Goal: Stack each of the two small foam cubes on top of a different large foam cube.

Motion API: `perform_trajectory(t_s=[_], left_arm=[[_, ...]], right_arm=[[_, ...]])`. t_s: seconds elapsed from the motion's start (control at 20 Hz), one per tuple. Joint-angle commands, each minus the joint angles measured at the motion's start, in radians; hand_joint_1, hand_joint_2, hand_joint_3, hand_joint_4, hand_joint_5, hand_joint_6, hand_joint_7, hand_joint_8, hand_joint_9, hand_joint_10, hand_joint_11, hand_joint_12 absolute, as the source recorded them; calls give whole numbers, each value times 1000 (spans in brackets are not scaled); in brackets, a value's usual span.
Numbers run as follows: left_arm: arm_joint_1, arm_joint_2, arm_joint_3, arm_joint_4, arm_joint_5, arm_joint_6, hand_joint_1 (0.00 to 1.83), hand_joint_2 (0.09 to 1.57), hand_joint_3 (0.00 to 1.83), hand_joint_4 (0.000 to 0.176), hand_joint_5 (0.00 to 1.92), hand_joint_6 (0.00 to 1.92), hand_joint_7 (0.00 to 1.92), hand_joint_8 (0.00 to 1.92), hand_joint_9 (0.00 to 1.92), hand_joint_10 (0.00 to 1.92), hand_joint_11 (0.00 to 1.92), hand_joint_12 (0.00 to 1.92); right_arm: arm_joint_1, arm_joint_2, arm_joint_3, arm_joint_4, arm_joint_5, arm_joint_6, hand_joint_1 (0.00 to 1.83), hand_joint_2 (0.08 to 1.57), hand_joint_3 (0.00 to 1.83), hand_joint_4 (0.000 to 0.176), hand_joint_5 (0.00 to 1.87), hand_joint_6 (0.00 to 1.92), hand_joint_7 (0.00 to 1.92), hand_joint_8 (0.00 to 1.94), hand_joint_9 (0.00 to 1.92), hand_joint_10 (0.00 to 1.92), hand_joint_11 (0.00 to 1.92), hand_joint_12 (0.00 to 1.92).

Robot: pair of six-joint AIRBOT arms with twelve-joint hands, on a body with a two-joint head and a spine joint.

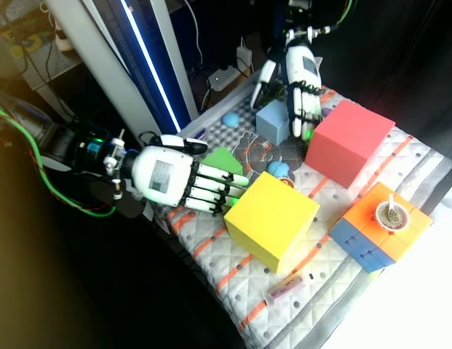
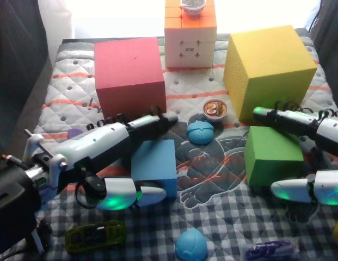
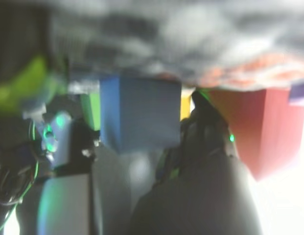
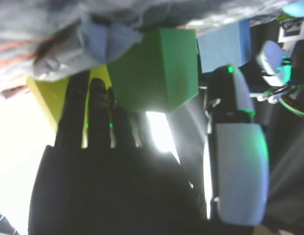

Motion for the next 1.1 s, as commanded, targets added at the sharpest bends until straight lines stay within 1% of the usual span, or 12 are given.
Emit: perform_trajectory(t_s=[0.0,0.05,0.1,0.15,0.2,0.25,0.3,0.35,0.4,0.5,0.8,1.05], left_arm=[[2,-15,4,7,-59,-12,1230,1121,0,0,332,627,306,916,222,1279,115,1738],[0,-15,4,7,-62,-12,1280,1145,4,0,253,1098,237,1241,239,1476,195,1774],[-1,-14,2,7,-71,-12,1322,1141,1,0,210,1353,206,1424,260,1601,267,1794],[-1,-13,1,7,-76,-12,1358,1144,1,0,195,1442,203,1471,289,1625,301,1786],[-1,-8,-3,8,-85,-12,1550,1197,7,0,194,1433,209,1467,538,1611,358,1784],[-1,-2,-8,10,-96,-12,1461,1286,18,0,215,1456,381,1659,584,1696,388,1776],[0,1,-10,12,-102,-12,1442,1315,7,0,221,1479,410,1708,579,1723,391,1749],[0,6,-14,12,-115,-12,1426,1220,0,0,205,1492,214,1361,302,1456,294,1677],[0,12,-19,13,-129,-12,1407,1209,0,0,210,1500,183,1348,276,1489,309,1696],[0,33,-35,26,-162,-12,1593,1236,0,0,200,1465,147,1449,550,1651,433,1761],[-7,134,-111,102,-295,-11,1601,1259,1,0,130,1609,73,1659,521,1730,404,1920],[-58,189,-135,164,-354,-8,1277,1372,1,0,196,1263,456,1756,401,1851,436,1921]], right_arm=[[7,-13,0,-9,52,2,1145,1133,3,0,307,603,477,695,352,1118,123,1694],[10,-14,1,-9,52,2,1266,1230,8,0,289,1061,638,1320,466,1405,379,1781],[13,-14,2,-9,52,2,1148,1293,14,0,476,1500,697,1462,582,1503,577,1779],[16,-14,2,-10,52,2,1136,1302,6,0,528,1552,728,1509,739,1624,774,1823],[19,-14,4,-10,52,2,1127,1312,5,0,527,1590,722,1533,747,1691,785,1879],[23,-11,4,-11,54,2,1148,1302,0,0,542,1535,754,1537,799,1751,827,1913],[25,-10,4,-11,55,2,1150,1300,0,0,548,1522,757,1542,840,1774,859,1919],[27,-7,3,-12,60,2,1133,1315,4,0,524,1560,730,1574,823,1767,873,1921],[30,-3,2,-12,68,2,1125,1324,5,0,514,1577,714,1597,806,1784,889,1921],[34,19,-11,-15,99,2,1105,1351,8,0,475,1613,669,1683,752,1884,869,1921],[51,120,-79,-53,237,2,1168,1320,0,0,527,1456,733,1672,780,1874,885,1921],[84,170,-92,-63,297,2,1320,1300,0,0,449,1525,655,1549,757,1675,822,1921]])
